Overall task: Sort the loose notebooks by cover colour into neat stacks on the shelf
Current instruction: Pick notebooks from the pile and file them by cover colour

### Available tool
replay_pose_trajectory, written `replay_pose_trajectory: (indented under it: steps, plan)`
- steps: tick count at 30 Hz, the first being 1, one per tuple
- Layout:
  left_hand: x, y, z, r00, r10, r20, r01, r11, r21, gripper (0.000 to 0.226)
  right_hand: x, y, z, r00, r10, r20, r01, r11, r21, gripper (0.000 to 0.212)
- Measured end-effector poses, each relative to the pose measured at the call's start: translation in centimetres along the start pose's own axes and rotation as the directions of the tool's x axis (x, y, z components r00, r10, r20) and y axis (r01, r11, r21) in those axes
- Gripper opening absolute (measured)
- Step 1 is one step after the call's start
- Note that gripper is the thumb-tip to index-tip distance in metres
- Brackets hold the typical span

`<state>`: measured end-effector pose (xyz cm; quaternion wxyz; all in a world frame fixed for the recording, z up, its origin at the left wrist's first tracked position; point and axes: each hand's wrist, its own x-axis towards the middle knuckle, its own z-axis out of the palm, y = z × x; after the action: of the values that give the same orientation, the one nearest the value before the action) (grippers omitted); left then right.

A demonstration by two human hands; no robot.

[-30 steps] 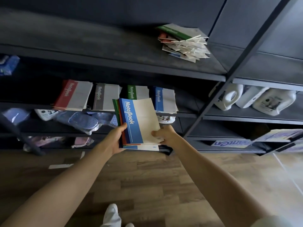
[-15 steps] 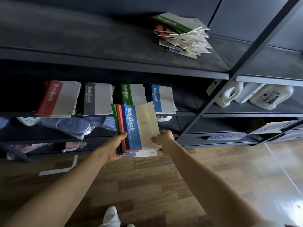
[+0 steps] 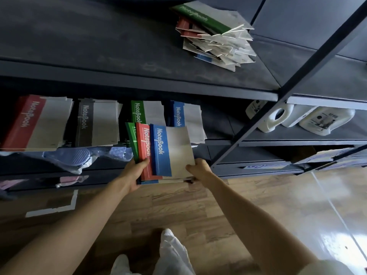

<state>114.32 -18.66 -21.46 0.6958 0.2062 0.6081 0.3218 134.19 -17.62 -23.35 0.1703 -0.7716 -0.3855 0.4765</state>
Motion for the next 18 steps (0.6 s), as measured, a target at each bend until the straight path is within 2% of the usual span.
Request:
replay_pose_trajectory:
  steps: [3, 7, 14, 18]
  plan:
    - [0.8, 0.4, 1.8, 0.999, 0.025, -0.024, -0.025, 1.000, 0.006, 0.048, 2.2, -0.7, -2.6, 0.993, -0.056, -0.102, 0.052, 0.998, -0.045, 0.020]
    - [2.2, 0.7, 3.9, 0.998, 0.052, -0.019, -0.052, 0.999, -0.003, 0.051, 6.2, -1.1, -5.1, 0.980, -0.085, -0.179, 0.079, 0.996, -0.041, 0.029]
    - [3.2, 0.8, 4.6, 0.996, 0.028, -0.082, -0.034, 0.996, -0.085, 0.057, 11.1, -2.6, -6.7, 0.982, 0.065, -0.175, -0.029, 0.979, 0.200, 0.033]
    - [3.1, 0.5, 4.0, 0.992, 0.033, -0.125, -0.048, 0.992, -0.113, 0.060, 12.7, -3.1, -5.8, 0.979, 0.102, -0.176, -0.073, 0.984, 0.164, 0.029]
